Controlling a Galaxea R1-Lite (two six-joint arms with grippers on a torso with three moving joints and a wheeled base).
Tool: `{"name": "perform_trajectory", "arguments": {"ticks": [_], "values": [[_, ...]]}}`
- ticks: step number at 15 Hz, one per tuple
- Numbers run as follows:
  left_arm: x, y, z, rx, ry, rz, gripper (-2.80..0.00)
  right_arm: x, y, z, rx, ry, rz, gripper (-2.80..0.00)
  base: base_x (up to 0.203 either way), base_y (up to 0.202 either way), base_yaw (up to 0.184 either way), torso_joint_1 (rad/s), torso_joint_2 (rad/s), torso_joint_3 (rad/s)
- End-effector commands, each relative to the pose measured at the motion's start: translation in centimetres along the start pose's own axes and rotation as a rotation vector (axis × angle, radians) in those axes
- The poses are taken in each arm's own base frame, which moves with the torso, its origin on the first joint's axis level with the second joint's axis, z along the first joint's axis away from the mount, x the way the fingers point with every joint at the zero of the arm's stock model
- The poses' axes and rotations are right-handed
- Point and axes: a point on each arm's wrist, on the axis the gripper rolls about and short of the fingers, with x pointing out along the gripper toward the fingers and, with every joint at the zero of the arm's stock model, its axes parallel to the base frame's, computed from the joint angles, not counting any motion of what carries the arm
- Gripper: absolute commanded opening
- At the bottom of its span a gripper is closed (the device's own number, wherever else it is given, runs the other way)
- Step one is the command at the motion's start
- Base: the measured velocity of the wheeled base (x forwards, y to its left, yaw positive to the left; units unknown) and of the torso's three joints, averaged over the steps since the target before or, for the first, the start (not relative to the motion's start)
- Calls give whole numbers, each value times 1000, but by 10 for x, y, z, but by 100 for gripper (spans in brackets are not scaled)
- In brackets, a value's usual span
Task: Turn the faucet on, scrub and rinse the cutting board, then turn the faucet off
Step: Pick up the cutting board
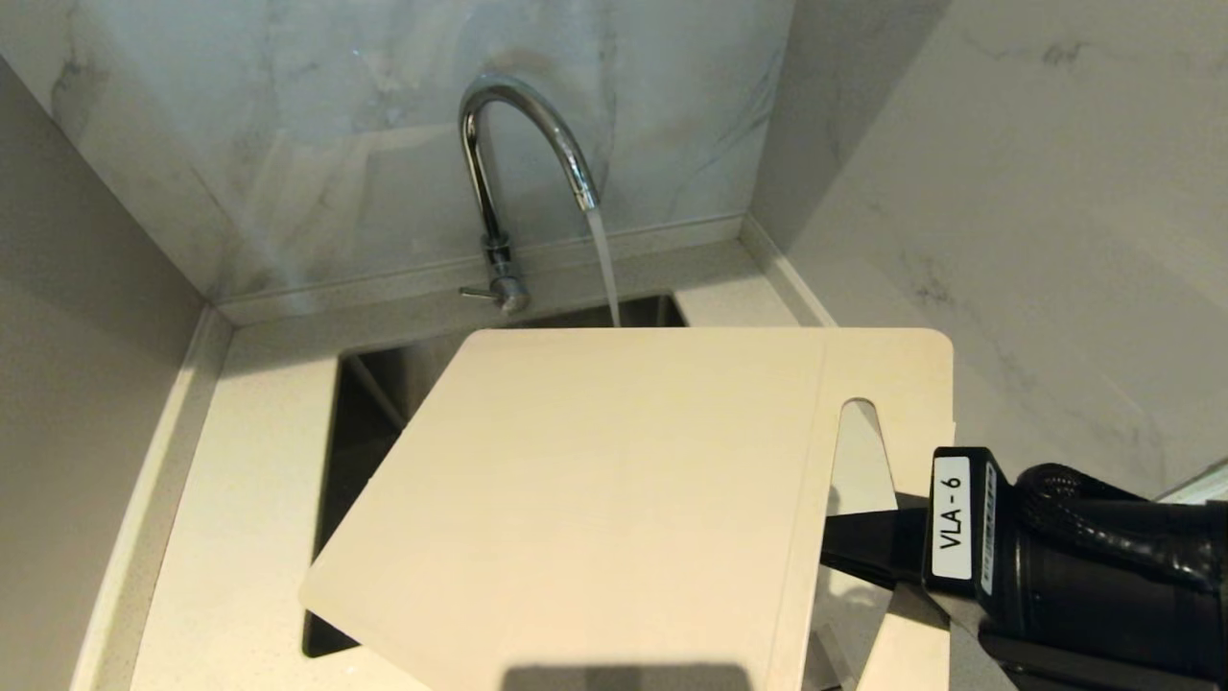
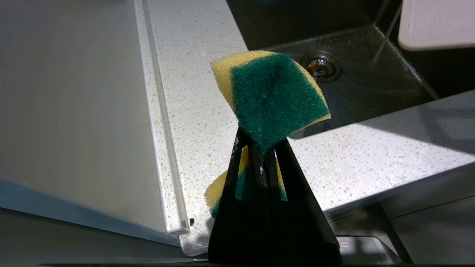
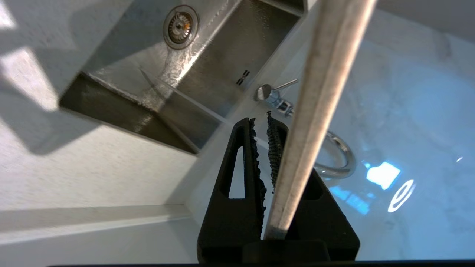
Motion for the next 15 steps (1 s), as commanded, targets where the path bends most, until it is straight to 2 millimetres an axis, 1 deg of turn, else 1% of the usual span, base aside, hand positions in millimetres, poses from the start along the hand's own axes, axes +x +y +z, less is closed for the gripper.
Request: {"name": "perform_trajectory", "arguments": {"ticks": [1,4,6,9,11,15], "values": [[0,0,0,0,-1,1,-280,8,-4,-4,-39,-13,10,-280,0,0,0,0,0,0],[0,0,0,-1,-1,1,-280,20,-5,-6,-32,-72,28,-280,0,0,0,0,0,0],[0,0,0,0,-1,1,-280,26,-11,-11,-29,-98,19,-280,0,0,0,0,0,0],[0,0,0,0,-1,1,-280,33,-16,-19,-57,-126,64,-280,0,0,0,0,0,0],[0,0,0,0,-1,1,-280,36,-16,-27,-80,-140,115,-280,0,0,0,0,0,0],[0,0,0,0,-1,1,-280,48,-2,-44,-121,-196,192,-280,0,0,0,0,0,0]]}}
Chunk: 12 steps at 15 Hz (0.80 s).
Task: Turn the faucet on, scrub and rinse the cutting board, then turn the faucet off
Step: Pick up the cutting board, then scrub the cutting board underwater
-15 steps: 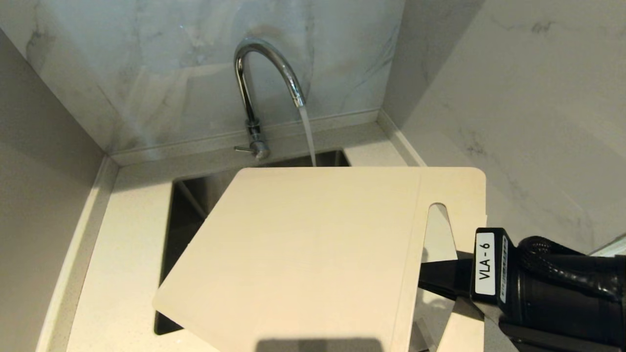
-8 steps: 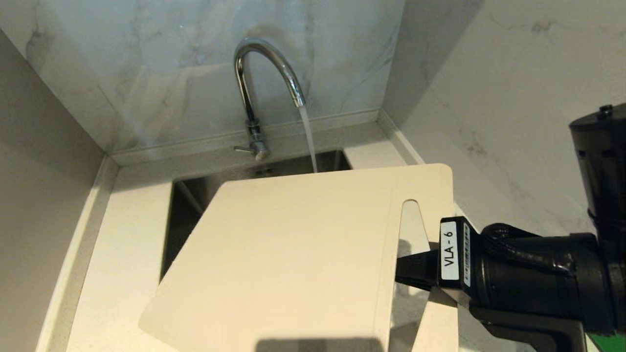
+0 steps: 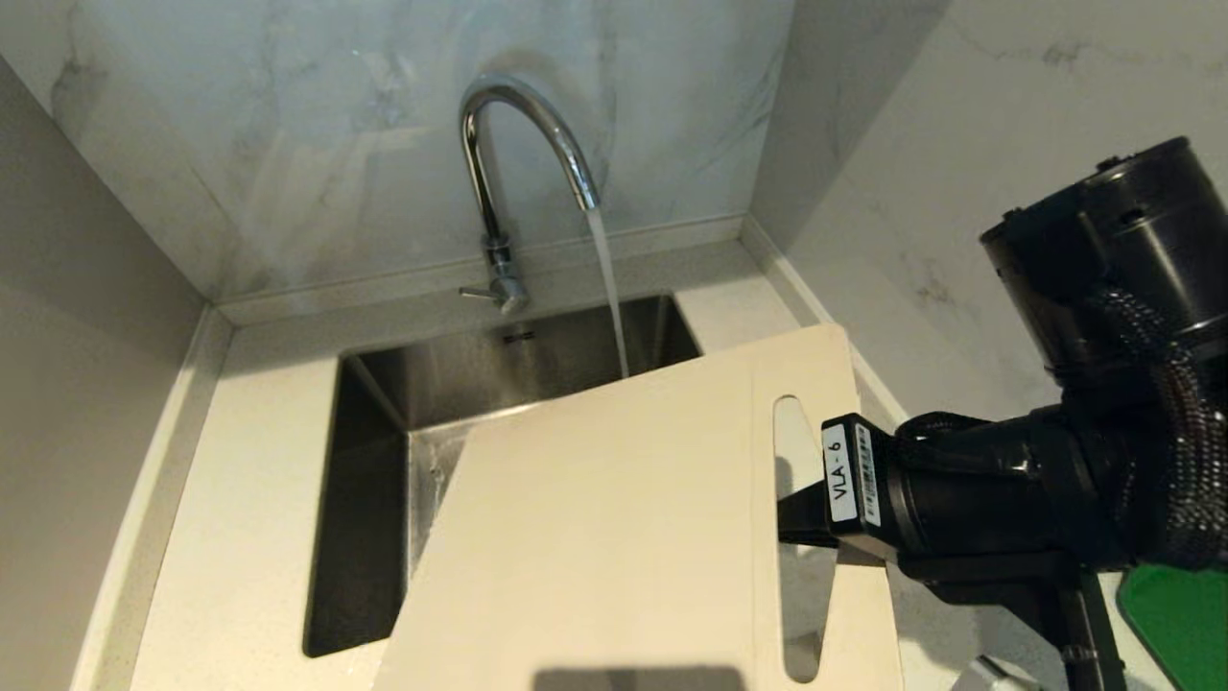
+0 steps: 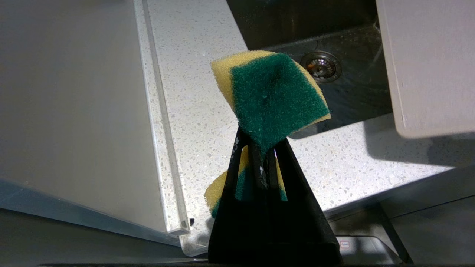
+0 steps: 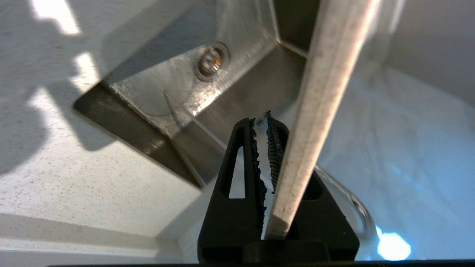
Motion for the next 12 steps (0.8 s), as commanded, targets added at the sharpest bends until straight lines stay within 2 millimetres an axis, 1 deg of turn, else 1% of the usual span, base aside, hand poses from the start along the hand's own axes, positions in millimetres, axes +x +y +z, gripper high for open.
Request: {"name": "perform_trajectory", "arguments": {"ticks": [1,5,8,12], "values": [[0,0,0,0,-1,0,-280,10,3,-15,-10,-16,42,-280,0,0,0,0,0,0],[0,0,0,0,-1,0,-280,17,-7,-46,-61,-29,83,-280,0,0,0,0,0,0],[0,0,0,0,-1,2,-280,32,-15,-69,-97,-39,100,-280,0,0,0,0,0,0],[0,0,0,0,-1,0,-280,46,-15,-97,-104,-4,107,-280,0,0,0,0,0,0]]}}
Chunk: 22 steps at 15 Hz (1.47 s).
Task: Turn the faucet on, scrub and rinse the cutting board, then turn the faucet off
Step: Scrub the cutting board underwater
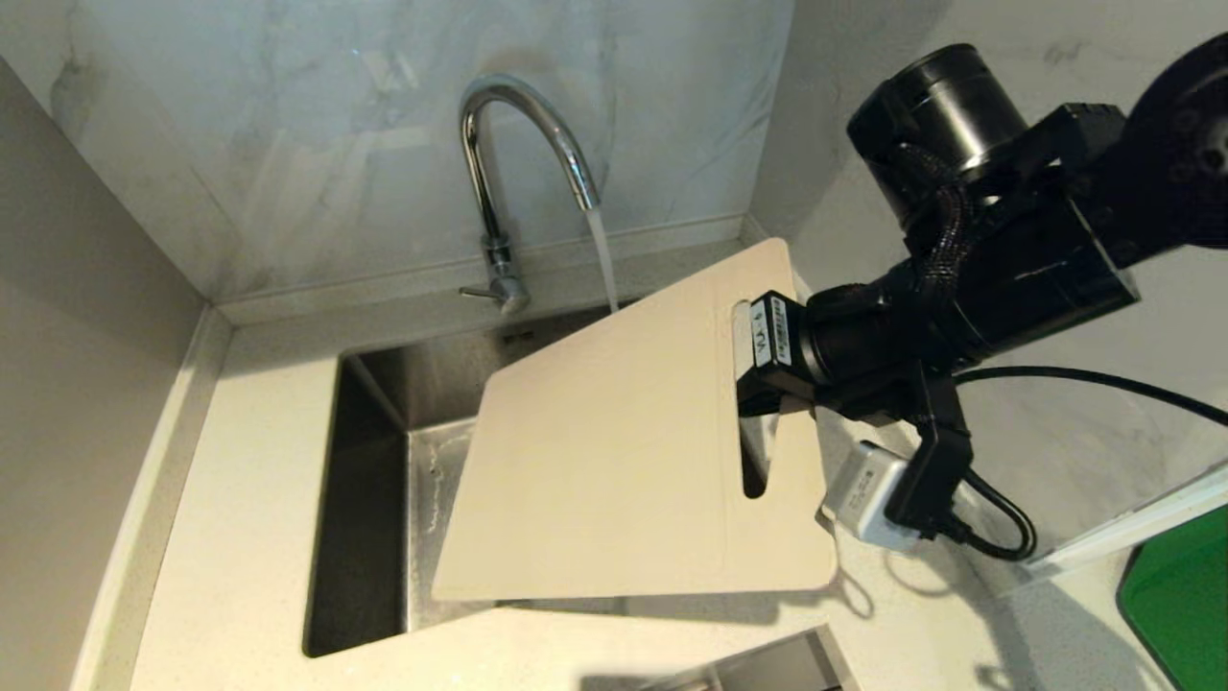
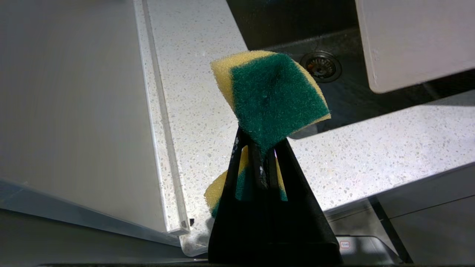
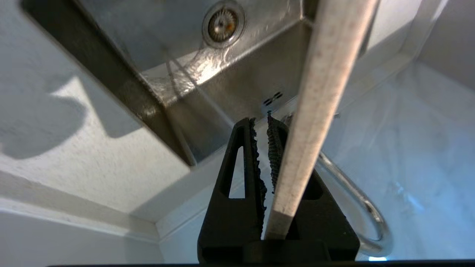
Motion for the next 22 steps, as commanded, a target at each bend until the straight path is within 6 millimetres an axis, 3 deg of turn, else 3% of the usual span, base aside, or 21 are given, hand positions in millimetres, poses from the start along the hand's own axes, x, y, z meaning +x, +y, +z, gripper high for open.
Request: {"name": "perform_trajectory", "arguments": {"ticks": [1,6,9,22], "values": [[0,0,0,0,-1,0,-280,22,5,-19,-10,-3,21,-280,0,0,0,0,0,0],[0,0,0,0,-1,0,-280,46,14,-48,-7,33,15,-280,0,0,0,0,0,0],[0,0,0,0,-1,0,-280,59,30,-61,16,59,4,-280,0,0,0,0,0,0],[0,0,0,-2,-1,0,-280,95,40,-73,6,92,-31,-280,0,0,0,0,0,0]]}}
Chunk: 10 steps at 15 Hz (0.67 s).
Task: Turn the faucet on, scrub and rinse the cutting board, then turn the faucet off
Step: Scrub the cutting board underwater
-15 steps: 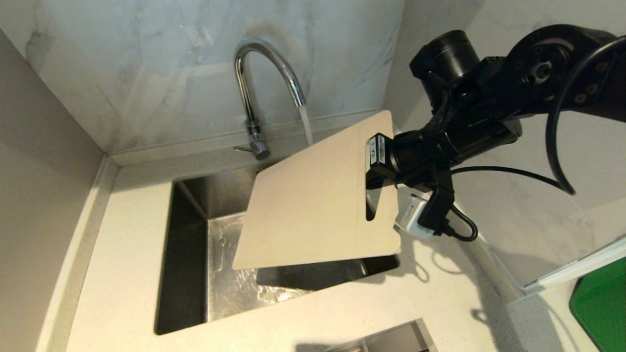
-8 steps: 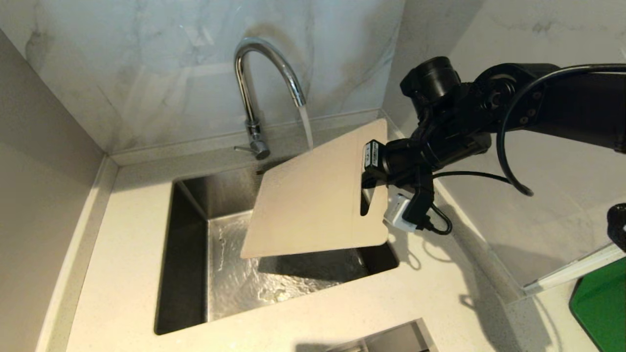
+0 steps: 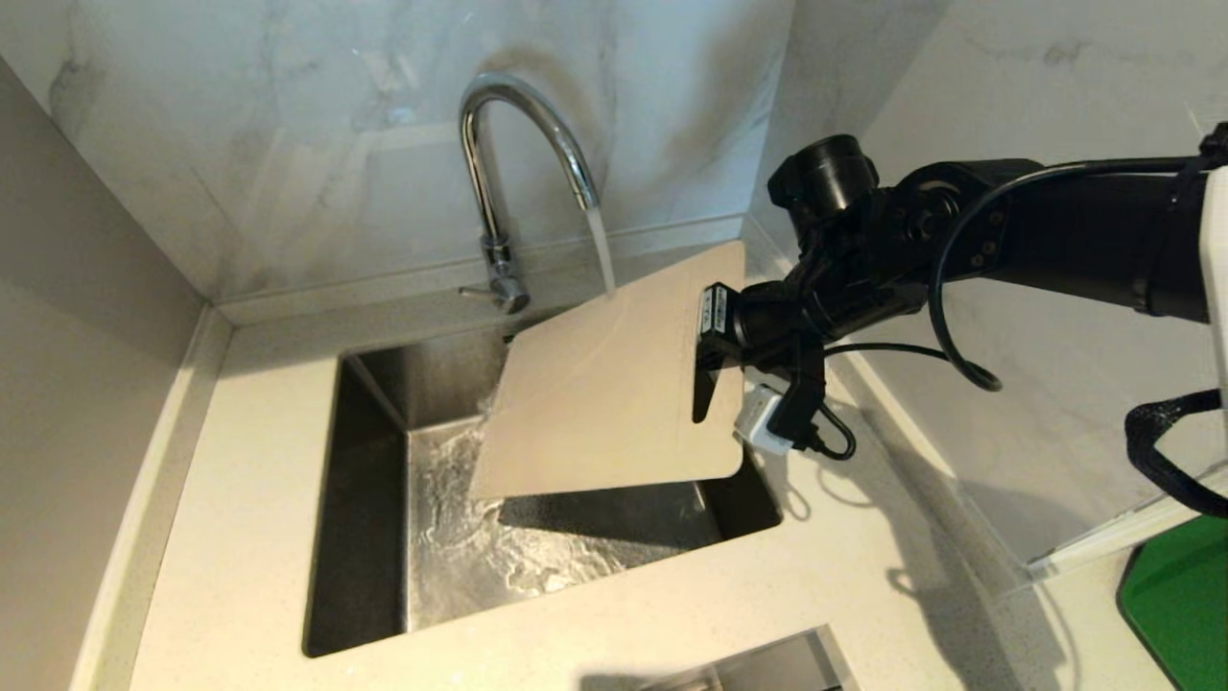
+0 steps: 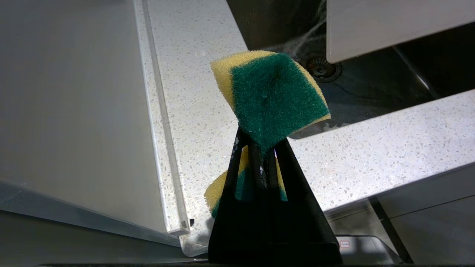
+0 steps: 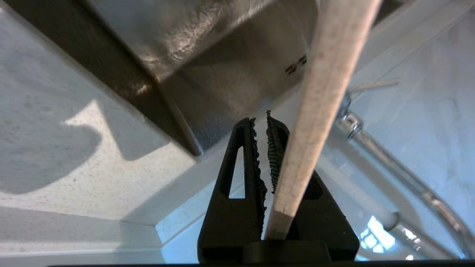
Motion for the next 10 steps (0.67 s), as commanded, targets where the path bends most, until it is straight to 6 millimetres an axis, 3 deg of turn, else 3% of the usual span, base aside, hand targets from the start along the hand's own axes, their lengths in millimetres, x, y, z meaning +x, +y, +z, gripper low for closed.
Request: {"name": "perform_trajectory", "arguments": {"ticks": [1,10], "values": [[0,0,0,0,-1,0,-280,10,4,0,-13,-8,1,-280,0,0,0,0,0,0],[0,0,0,0,-1,0,-280,26,15,-4,-3,8,5,-280,0,0,0,0,0,0]]}}
